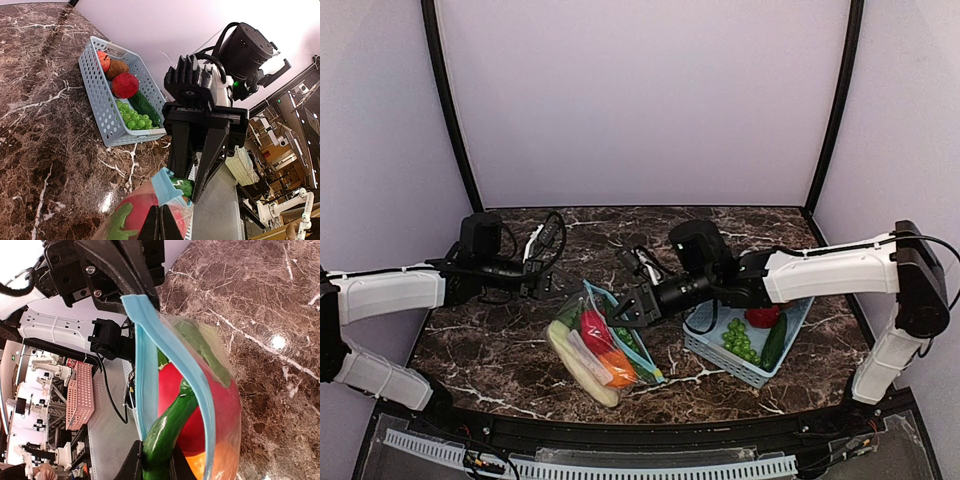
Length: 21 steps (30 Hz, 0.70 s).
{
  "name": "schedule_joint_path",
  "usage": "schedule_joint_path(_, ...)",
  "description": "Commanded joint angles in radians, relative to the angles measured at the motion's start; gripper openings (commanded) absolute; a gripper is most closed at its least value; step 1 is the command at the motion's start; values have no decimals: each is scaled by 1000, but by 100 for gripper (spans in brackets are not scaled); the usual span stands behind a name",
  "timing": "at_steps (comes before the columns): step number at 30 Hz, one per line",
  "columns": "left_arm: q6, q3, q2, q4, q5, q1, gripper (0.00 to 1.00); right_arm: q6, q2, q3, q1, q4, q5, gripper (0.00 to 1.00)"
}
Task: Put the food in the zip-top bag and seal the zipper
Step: Place the fake vegetable in the zipper food storage bag.
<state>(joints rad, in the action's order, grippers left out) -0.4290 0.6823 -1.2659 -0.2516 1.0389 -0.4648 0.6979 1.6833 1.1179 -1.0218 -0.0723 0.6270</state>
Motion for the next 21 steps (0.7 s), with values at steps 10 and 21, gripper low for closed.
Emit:
schedule_joint_path(10, 18, 20, 26, 0, 6, -3, 1, -7, -106, -48, 31, 57, -79, 50)
schedule_joint_path(21, 21, 20, 27, 4, 3, -3, 1, -135, -216, -87, 13, 148, -162, 68)
